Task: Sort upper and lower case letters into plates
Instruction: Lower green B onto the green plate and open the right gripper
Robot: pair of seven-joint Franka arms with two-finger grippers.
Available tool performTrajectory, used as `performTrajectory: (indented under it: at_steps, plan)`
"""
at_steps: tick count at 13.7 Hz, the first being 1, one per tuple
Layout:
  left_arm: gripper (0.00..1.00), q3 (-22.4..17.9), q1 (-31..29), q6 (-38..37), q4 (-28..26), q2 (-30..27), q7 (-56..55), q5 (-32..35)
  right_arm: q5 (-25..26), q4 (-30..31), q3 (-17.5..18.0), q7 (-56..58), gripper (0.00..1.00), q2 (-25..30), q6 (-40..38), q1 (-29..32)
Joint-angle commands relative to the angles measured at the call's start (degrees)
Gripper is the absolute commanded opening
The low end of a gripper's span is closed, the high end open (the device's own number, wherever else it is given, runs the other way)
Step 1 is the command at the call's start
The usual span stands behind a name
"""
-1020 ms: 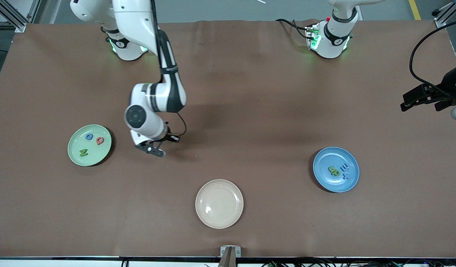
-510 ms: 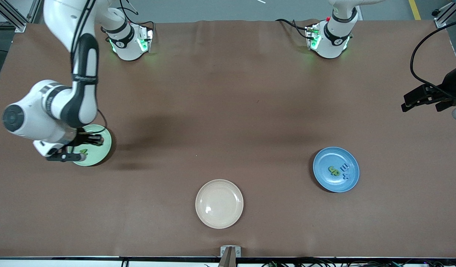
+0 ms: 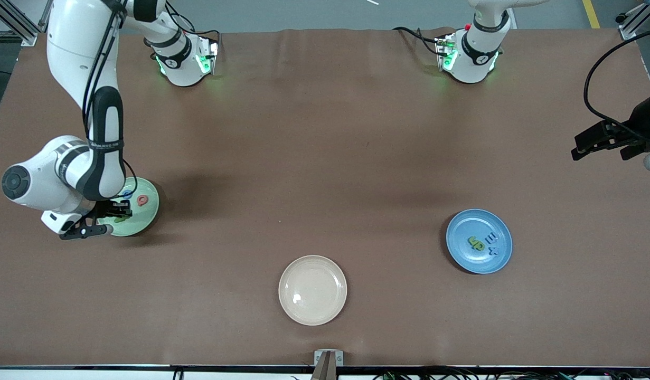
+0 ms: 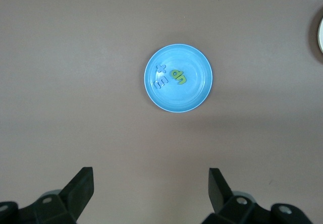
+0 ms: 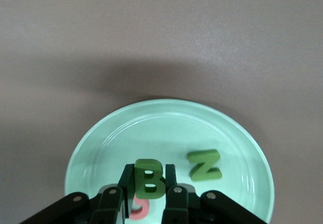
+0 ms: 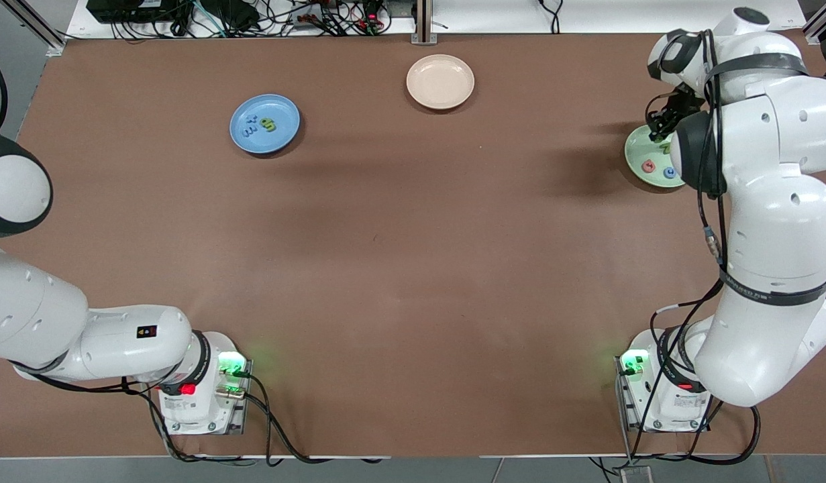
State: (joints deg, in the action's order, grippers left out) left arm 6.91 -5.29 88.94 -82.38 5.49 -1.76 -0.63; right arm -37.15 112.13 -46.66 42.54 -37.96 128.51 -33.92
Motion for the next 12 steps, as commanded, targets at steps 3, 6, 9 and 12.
performTrajectory:
  at_steps: [3,6,9,12]
  plan:
    - [1.00,-0.14,-0.42,0.71,0.82,0.84,0.97,1.15,0.50,-0.24,5.88,1.23,0.12,-0.27,3.06,5.00]
    - [1.00,-0.14,-0.42,0.71,0.82,1.54,1.06,2.99,0.50,-0.24,5.79,1.14,0.50,-0.01,2.36,4.83]
    - [1.00,-0.31,-0.60,0.97,0.82,1.72,0.97,3.44,0.67,-0.24,5.00,0.09,0.98,1.05,1.49,3.69]
    - [1.00,-1.19,-0.51,2.64,0.82,2.07,0.27,3.70,0.76,-0.24,-2.35,0.00,0.98,4.38,-3.68,-2.69]
